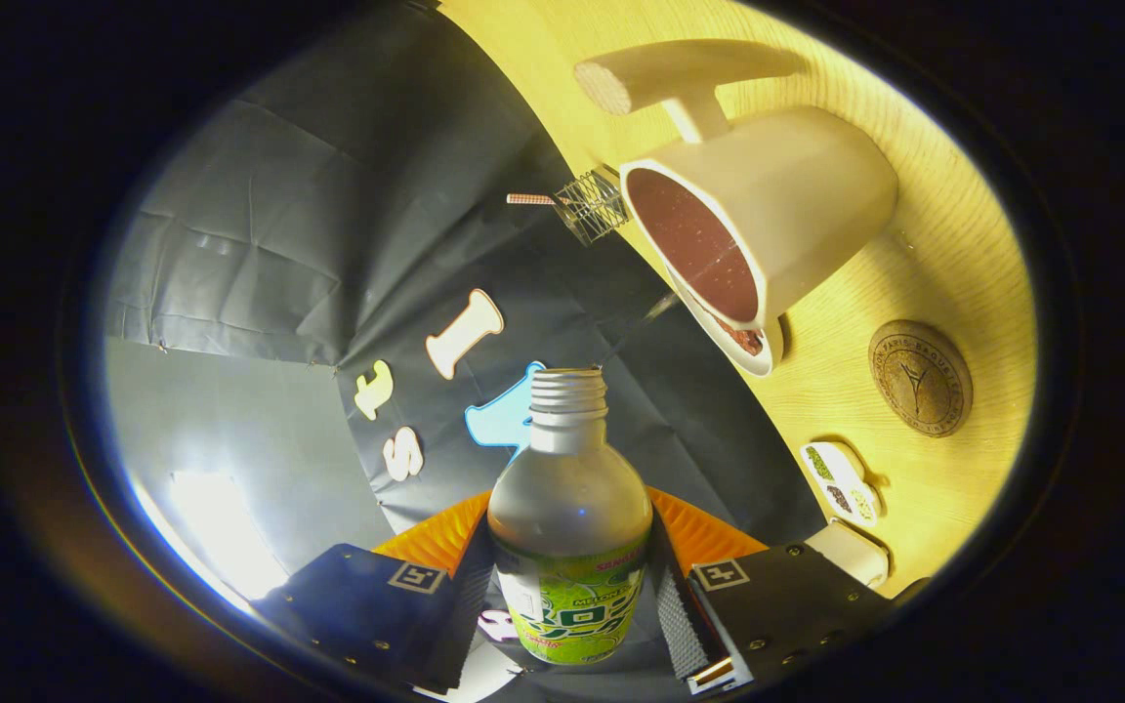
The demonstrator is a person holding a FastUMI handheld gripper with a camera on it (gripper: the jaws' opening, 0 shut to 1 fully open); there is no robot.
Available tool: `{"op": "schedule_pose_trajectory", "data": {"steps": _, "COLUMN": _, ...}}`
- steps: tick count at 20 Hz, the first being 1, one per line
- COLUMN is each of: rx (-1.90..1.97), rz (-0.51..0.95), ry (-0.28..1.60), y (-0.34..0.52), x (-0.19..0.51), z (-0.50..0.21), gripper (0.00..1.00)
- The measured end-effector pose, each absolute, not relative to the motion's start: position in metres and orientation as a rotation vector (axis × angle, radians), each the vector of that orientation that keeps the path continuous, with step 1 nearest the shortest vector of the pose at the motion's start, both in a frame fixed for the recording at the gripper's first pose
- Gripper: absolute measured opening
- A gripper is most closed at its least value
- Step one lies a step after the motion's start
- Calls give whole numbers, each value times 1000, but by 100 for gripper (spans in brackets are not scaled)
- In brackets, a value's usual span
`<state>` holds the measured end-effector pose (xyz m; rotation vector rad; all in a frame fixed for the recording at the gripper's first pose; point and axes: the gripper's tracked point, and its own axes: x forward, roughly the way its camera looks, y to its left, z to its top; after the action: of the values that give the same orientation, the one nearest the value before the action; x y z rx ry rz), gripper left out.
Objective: Take the bottle from table, then pour the juice into the cup, finally place the bottle on the coaster
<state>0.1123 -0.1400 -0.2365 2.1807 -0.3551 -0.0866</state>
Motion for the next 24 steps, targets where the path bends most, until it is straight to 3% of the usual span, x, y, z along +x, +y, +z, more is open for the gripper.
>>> {"op": "schedule_pose_trajectory", "data": {"steps": 24, "rx": 2146, "rz": -109, "ry": -353, "y": -152, "x": 115, "z": -254, "gripper": 77}}
